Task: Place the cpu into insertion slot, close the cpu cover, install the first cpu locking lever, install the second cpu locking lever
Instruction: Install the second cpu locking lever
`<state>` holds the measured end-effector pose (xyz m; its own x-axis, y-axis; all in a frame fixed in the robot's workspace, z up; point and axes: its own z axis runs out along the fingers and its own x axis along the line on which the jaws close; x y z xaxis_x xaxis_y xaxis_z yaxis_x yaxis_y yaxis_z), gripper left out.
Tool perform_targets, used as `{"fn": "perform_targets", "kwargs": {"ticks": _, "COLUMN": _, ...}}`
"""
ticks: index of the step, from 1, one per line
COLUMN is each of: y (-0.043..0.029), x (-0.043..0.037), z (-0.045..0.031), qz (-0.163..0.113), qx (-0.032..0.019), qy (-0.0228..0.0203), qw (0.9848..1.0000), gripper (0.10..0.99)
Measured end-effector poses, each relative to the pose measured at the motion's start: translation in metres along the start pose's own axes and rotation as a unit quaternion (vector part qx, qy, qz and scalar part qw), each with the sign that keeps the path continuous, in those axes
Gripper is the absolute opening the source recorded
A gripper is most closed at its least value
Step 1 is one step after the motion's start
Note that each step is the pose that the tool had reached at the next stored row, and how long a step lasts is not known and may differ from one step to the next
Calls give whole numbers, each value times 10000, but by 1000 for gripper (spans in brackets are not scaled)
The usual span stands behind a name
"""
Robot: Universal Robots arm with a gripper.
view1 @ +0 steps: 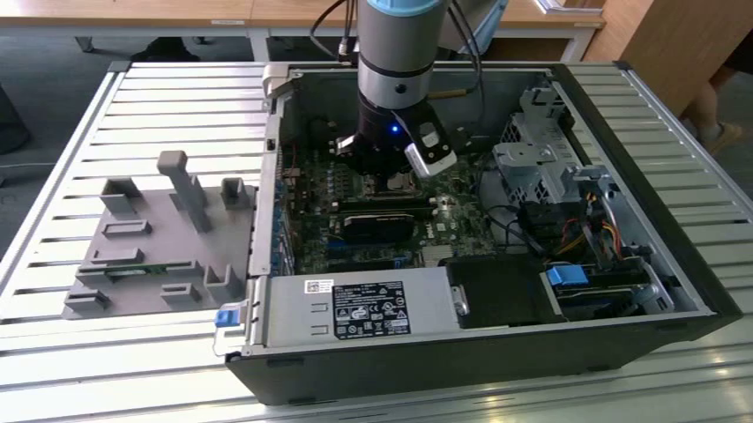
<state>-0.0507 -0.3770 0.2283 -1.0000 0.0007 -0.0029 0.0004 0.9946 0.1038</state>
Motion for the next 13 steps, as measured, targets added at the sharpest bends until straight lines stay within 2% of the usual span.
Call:
{"fn": "perform_targets", "kwargs": {"ticks": 5, "y": -14, "x": 9, "z": 70, "qz": 0, "qx": -28, "qy": 0, "qw": 10000, "gripper": 106}}
{"fn": "perform_targets", "kwargs": {"ticks": 6, "y": -24, "x": 9, "z": 73, "qz": 0, "qx": -62, "qy": 0, "qw": 10000, "gripper": 106}}
{"fn": "perform_targets", "kwargs": {"ticks": 9, "y": -53, "x": 11, "z": 75, "qz": 1, "qx": -219, "qy": 0, "qw": 9998, "gripper": 106}}
{"fn": "perform_targets", "kwargs": {"ticks": 10, "y": -59, "x": 13, "z": 75, "qz": 1, "qx": -257, "qy": 0, "qw": 9997, "gripper": 106}}
{"fn": "perform_targets", "kwargs": {"ticks": 13, "y": -60, "x": 18, "z": 76, "qz": 1, "qx": -296, "qy": 0, "qw": 9996, "gripper": 106}}
